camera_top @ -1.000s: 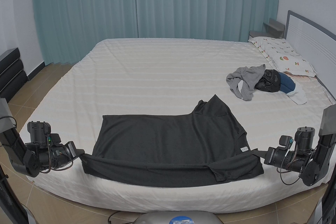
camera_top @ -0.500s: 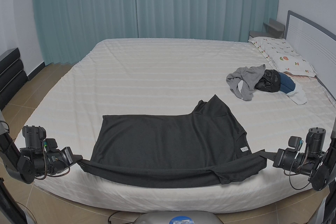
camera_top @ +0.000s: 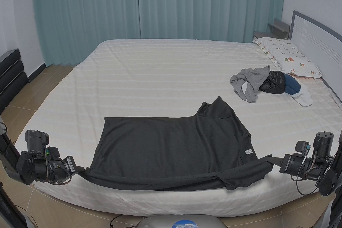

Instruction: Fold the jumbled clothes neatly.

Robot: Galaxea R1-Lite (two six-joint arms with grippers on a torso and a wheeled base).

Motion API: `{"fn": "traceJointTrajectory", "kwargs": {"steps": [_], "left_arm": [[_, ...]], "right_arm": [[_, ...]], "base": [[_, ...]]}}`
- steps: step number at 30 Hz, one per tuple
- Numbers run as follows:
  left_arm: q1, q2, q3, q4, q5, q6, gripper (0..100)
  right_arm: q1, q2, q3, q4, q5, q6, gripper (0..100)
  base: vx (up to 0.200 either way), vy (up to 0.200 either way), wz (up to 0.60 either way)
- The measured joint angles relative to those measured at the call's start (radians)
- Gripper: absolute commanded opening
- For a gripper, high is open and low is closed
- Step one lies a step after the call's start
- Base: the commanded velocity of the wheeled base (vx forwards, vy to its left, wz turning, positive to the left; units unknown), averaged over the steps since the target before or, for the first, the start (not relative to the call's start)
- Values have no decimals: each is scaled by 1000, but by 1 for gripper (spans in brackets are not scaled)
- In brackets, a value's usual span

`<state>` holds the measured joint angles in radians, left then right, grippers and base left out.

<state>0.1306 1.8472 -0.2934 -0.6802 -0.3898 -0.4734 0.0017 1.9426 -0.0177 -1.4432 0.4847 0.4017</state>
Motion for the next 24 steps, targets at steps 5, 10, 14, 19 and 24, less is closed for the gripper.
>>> {"fn": "traceJointTrajectory", "kwargs": {"steps": [5, 10, 14, 19, 24], "left_arm": [[-1, 4, -57, 28, -3, -6, 0], [-9, 46, -121, 31, 2, -9, 0], [-13, 98, -176, 31, 12, -24, 0], [-18, 166, -236, 31, 39, -37, 0], [-31, 234, -285, 29, 73, -40, 0]], "right_arm": [[1, 24, -4, -1, -4, -3, 0], [1, 70, -48, -2, -9, -3, 0], [1, 123, -103, 1, -17, -3, 0], [5, 200, -183, 7, -47, -3, 0], [15, 274, -253, 14, -68, -3, 0]], "base": [[0, 0, 0], [0, 0, 0], [0, 0, 0], [0, 0, 0], [0, 0, 0]]}}
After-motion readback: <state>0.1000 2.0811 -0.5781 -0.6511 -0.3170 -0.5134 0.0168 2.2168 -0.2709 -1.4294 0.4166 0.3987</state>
